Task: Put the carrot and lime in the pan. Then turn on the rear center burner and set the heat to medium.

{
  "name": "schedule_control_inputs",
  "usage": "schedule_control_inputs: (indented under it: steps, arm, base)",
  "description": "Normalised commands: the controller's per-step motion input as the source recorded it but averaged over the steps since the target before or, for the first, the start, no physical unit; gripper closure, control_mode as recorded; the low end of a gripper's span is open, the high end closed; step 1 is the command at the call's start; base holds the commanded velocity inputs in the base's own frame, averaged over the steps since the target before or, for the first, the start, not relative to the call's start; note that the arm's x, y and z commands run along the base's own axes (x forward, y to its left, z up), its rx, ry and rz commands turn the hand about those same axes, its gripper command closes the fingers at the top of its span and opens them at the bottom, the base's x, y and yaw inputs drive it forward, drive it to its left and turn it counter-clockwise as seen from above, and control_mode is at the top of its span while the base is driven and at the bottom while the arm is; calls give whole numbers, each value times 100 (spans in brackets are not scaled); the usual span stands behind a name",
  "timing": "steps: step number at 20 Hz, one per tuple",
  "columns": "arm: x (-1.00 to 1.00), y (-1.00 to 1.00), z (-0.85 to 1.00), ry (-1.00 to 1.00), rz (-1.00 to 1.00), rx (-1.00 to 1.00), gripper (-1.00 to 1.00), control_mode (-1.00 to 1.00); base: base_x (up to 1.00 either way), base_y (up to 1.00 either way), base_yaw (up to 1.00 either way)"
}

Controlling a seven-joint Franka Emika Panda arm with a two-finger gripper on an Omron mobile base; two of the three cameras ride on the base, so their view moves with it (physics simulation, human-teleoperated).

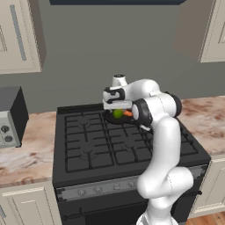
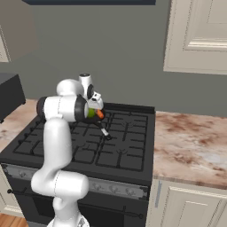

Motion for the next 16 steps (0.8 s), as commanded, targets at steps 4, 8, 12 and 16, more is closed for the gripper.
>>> schedule_control_inputs:
  steps: [4, 8, 12, 16]
  arm:
    - [-61, -12, 42, -7, 0, 0, -100, -100]
    - [-78, -20, 34, -10, 0, 0, -100, -100]
    - [-82, -22, 29, -9, 0, 0, -100, -100]
    - [-84, -19, 7, -2, 0, 0, -100, -100]
  base:
    - [0, 0, 0]
    - [0, 0, 0]
    - [0, 0, 0]
    - [0, 0, 0]
